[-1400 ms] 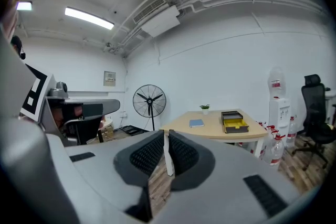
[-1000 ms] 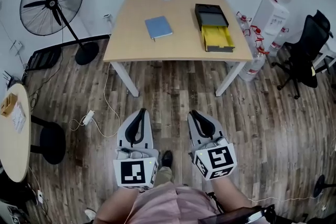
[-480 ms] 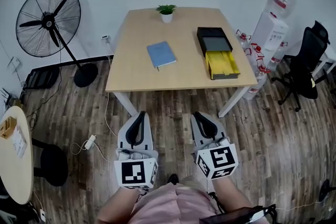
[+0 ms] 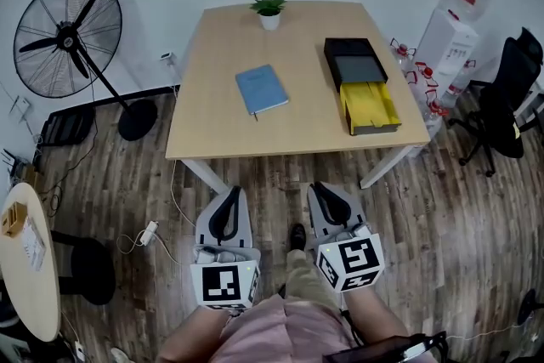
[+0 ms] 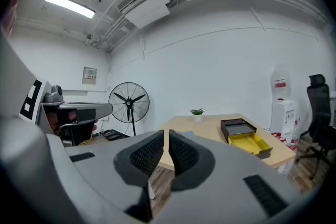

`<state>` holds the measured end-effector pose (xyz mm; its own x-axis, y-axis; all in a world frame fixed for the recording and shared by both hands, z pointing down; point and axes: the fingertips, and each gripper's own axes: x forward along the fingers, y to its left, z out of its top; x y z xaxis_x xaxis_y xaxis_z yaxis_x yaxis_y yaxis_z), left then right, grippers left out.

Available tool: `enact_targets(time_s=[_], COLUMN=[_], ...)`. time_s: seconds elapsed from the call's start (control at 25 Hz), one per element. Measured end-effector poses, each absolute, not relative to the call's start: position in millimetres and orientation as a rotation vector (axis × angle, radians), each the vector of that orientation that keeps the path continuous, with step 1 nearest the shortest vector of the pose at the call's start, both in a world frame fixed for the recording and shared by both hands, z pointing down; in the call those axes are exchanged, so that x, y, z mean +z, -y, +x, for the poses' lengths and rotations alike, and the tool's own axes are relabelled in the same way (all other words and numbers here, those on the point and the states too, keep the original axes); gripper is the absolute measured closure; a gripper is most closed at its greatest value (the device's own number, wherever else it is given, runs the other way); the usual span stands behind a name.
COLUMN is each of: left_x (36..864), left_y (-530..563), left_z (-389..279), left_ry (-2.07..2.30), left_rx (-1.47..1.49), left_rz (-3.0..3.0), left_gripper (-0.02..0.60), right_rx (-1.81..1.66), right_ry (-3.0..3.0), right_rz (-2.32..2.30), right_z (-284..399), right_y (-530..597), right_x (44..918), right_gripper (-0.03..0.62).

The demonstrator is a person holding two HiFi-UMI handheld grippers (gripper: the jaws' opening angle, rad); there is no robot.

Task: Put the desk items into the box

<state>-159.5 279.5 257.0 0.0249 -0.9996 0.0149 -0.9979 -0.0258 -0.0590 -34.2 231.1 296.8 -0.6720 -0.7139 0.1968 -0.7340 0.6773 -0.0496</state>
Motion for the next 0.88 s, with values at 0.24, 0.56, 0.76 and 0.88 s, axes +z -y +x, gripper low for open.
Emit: enact_targets(time_s=[0.24, 0.56, 0.76, 0.88], left_x=[273, 273, 265, 260], left_y=[-211, -107, -66, -52], left_z=[-166, -181, -198, -210], left_ry=[-2.189, -2.204, -2.232, -2.250], left_rx=[-0.135, -0.195, -0.195, -0.181], left_rz=[-2.254, -2.250, -2.191, -2.164], left_gripper=[0.571, 0.571, 0.571, 0.571], right_rx=[0.240, 0.282, 0.258, 0.233], right_ry=[2.717, 2.735, 2.777, 2.792], right_rz=[1.166, 1.098, 1.072, 1.064], right_z=[-46, -74, -91, -99], right_y=[-164, -58, -5, 15], right_x=[312, 316, 306, 298], right_gripper=[0.563, 0.563, 0.563, 0.563])
